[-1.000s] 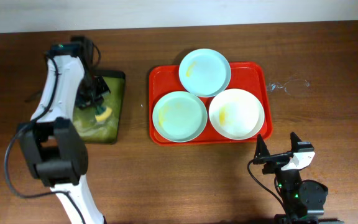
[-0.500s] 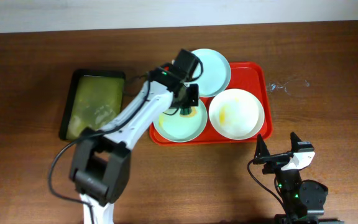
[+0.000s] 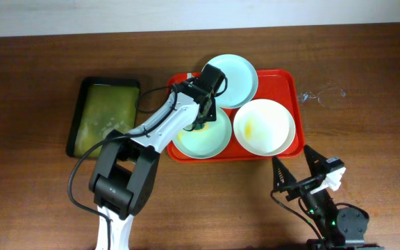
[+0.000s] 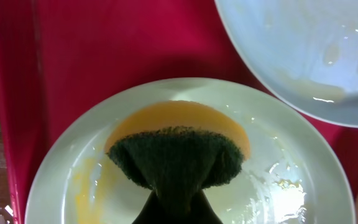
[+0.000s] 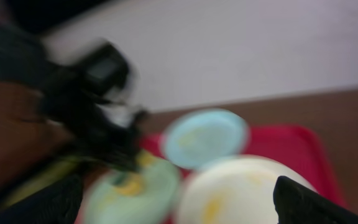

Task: Clean dirty plates on tray and stack at the side
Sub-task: 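Reach the right gripper to the pale green plate rim and grasp it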

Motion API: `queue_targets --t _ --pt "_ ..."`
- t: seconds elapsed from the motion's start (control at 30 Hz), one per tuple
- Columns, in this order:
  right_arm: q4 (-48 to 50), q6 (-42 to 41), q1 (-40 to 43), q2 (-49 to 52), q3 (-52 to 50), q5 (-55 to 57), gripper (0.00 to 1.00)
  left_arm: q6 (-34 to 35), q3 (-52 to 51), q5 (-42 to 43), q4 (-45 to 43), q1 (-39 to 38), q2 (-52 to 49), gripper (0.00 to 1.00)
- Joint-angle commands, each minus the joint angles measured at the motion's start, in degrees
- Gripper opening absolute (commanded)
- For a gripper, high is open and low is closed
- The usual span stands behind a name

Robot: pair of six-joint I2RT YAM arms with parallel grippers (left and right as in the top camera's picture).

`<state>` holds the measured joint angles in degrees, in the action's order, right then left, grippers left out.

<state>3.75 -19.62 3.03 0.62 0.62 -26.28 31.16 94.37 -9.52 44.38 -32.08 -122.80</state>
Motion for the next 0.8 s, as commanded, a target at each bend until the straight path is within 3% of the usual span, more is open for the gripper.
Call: queue_targets --t 0.0,0.03,0.1,0.13,0.2,0.27,0.33,0.4,0.43,0.53,0.67,0.7,0.73,0.77 --pt "22.6 -12.6 0.3 -0.4 -0.2 -11.0 0.98 0.7 -0.7 -1.6 -0.7 0.1 -0.1 0.00" --pt "29.4 -13.8 0.3 -0.2 0.8 -8.0 0.98 0.7 -0.7 -1.5 -0.9 0.1 -0.1 0.00" --pt "23.9 -12.4 0.4 1.5 7.6 -3.4 0.98 0.7 -0.7 -1.5 -0.9 0.1 -0.1 0.00" --pt "15.0 -7.6 0.4 4.1 13.1 -3.2 0.98 0.7 -0.7 -1.5 -0.9 0.1 -0.1 0.00" --pt "-21.1 7.5 0.4 20.9 32.3 -1.1 0.98 0.7 -0.7 -1.5 -0.9 0.1 -0.1 0.00" --pt "-36.1 8.9 0.4 37.0 43.3 -4.1 0.98 0.7 -0.7 -1.5 -0.9 0.1 -0.1 0.00" --pt "-38.3 8.2 0.4 52.6 50.3 -14.8 0.98 0.7 -0.7 -1.5 -0.9 0.1 -0.1 0.00" --pt "-34.6 9.1 0.0 70.8 55.1 -34.3 0.98 0.7 -0.7 -1.5 -0.9 0.1 -0.1 0.00" --pt "-33.6 8.9 -1.1 77.3 56.7 -32.5 0.98 0.7 -0.7 -1.5 -0.9 0.1 -0.1 0.00" --pt "-38.6 3.6 -7.7 87.7 61.5 -11.5 0.98 0.7 -0.7 -1.6 -0.9 0.1 -0.1 0.00" --pt "-35.4 3.7 -14.2 89.3 62.4 -2.8 0.98 0.7 -0.7 -2.3 -0.9 0.1 -0.1 0.00" --pt "-35.5 3.7 -14.3 89.6 62.4 -2.5 0.80 0.7 -0.7 -2.3 -0.9 0.1 -0.1 0.00" --pt "-35.9 3.7 -14.3 90.2 62.4 -1.5 0.41 0.7 -0.7 -2.3 -0.9 0.1 -0.1 0.00" --pt "-36.0 3.7 -14.3 91.3 62.3 0.0 0.44 0.7 -0.7 -2.3 -0.9 0.1 -0.1 0.00"
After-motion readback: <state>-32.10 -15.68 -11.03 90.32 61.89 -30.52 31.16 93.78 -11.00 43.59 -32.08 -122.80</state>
